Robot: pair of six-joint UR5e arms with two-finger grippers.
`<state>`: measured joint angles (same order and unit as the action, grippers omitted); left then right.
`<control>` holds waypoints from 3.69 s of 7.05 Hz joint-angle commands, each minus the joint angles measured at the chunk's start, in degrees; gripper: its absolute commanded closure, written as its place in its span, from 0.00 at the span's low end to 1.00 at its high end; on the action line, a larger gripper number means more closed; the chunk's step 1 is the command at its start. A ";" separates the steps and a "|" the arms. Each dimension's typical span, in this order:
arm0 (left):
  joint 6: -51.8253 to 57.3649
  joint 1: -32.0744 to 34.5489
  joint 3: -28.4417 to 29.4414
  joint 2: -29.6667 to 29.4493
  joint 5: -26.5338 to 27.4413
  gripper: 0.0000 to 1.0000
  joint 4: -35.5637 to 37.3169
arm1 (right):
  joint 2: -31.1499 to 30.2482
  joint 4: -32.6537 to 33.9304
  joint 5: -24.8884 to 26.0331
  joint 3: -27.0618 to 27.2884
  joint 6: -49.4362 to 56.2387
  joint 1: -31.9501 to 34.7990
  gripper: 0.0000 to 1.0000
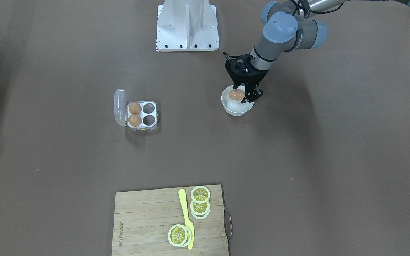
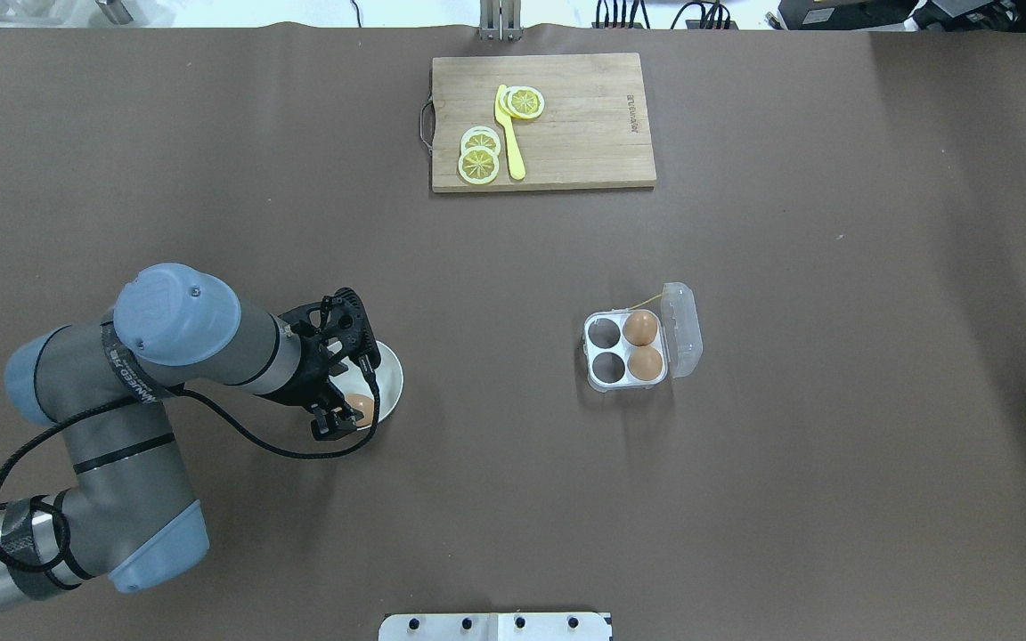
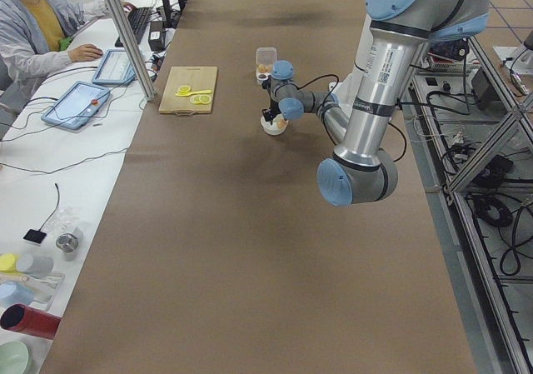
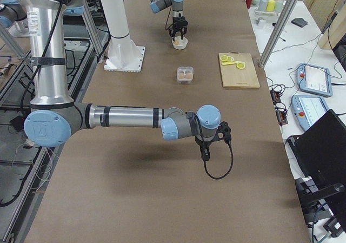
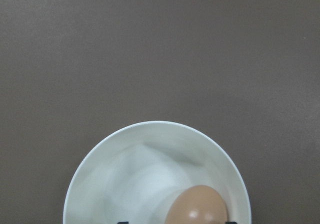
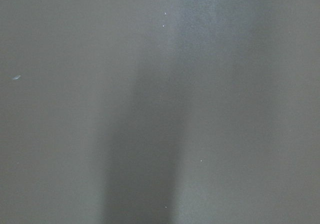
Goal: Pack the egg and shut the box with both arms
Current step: 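Close the left gripper on the brown egg in the bowl, then lift the egg with the left gripper and carry it over the egg box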
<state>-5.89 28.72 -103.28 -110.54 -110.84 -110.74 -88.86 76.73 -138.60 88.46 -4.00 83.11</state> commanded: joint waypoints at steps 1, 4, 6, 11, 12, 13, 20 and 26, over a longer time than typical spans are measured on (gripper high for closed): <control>-0.09 0.02 0.71 -0.38 0.01 0.31 0.00 | 0.00 0.00 0.00 0.13 -0.04 -0.06 0.00; -0.53 -0.15 0.89 -0.21 0.10 0.31 0.09 | 0.00 0.00 -0.09 0.30 -0.04 -0.06 0.00; -0.70 -0.15 0.98 -0.47 0.10 0.35 0.09 | 0.00 0.00 -0.09 0.30 -0.04 -0.06 0.00; -2.11 -0.15 1.15 -0.20 0.10 0.37 0.09 | 0.09 0.00 -0.09 0.30 -0.13 -0.15 0.00; -2.20 -0.15 1.15 -0.29 0.10 0.42 0.09 | 0.09 0.00 -0.26 0.30 -0.13 -0.06 0.00; -2.29 -0.15 1.15 -0.12 0.10 0.42 0.09 | 0.09 0.00 -0.70 0.13 -0.13 -0.06 0.00; -11.34 0.11 -4.00 -0.99 0.10 1.00 0.44 | 0.35 0.00 -0.70 0.39 -0.13 -0.15 0.00; -11.26 -1.20 4.63 -17.83 3.00 1.00 -1.75 | 1.58 -0.09 -0.18 0.04 0.05 -0.15 0.00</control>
<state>-17.55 28.13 -101.84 -124.36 -107.73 -111.86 -87.59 76.67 -138.88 88.46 -4.02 82.97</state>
